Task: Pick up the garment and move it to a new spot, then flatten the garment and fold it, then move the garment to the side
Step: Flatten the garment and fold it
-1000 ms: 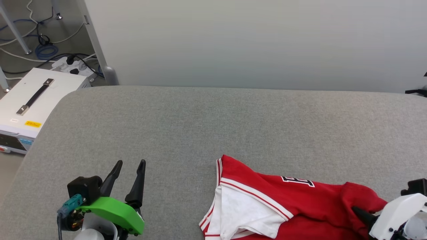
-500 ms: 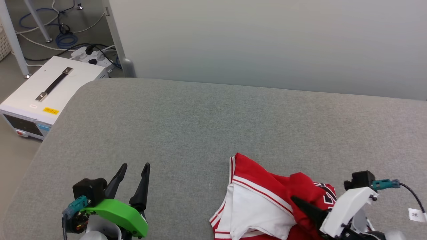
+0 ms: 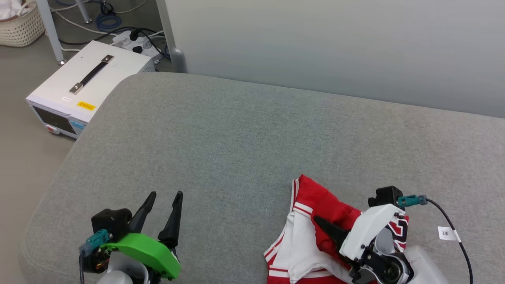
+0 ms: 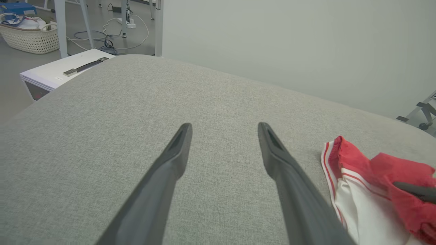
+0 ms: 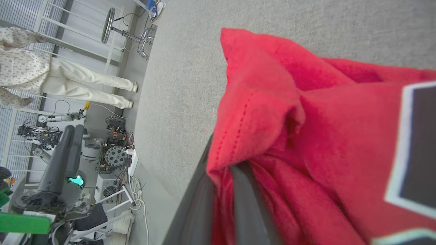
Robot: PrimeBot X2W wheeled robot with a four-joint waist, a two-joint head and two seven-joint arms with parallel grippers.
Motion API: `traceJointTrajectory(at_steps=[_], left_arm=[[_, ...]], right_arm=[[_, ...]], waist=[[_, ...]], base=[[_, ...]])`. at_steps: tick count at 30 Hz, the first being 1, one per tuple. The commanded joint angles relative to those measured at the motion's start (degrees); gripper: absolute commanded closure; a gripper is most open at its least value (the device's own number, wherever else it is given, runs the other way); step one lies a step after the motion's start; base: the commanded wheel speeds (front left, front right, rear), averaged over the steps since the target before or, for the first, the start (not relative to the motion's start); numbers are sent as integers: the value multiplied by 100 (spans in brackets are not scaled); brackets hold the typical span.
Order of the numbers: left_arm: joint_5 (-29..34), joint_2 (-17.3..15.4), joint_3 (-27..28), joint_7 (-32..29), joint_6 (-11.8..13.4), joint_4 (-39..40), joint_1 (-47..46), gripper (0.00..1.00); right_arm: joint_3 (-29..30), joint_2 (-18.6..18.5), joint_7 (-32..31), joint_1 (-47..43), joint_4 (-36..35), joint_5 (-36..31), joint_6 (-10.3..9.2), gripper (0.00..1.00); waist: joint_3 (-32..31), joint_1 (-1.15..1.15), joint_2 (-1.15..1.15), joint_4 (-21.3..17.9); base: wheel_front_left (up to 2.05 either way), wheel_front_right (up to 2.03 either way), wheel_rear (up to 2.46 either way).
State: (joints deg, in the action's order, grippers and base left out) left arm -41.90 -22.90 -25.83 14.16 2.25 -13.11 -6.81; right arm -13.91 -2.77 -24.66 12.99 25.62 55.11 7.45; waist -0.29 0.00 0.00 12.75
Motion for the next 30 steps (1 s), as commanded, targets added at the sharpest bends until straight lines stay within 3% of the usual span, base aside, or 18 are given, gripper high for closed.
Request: traceJointTrajectory(at_steps=[1,3,12,18,24,30], left_arm=[[25,43,8,38,-22,-17,-114,0],[31,57,10,43,-31,-33,-118,0],[50,102,18,57,-59,-104,-129,0],[71,131,-24,62,-82,-113,-118,0],[97,136,-36,67,-108,-96,-116,0],[174,199,13,76,-124,15,-136,0]], right_arm=[[-52,-11,108,162,192,-112,3,85],[-166,-11,222,296,410,-259,3,0],[-971,-11,408,435,280,-197,3,0],[-1007,-11,393,417,150,-360,3,0],[-542,-28,402,517,-249,-1405,3,0],[-18,-665,707,448,-1154,-2873,3,0]], waist=[[79,0,0,84],[105,0,0,115],[73,0,0,100],[-23,0,0,16],[-108,0,0,-202],[-165,0,0,-473]], base=[[0,0,0],[0,0,0],[0,0,0],[0,0,0],[0,0,0],[0,0,0]])
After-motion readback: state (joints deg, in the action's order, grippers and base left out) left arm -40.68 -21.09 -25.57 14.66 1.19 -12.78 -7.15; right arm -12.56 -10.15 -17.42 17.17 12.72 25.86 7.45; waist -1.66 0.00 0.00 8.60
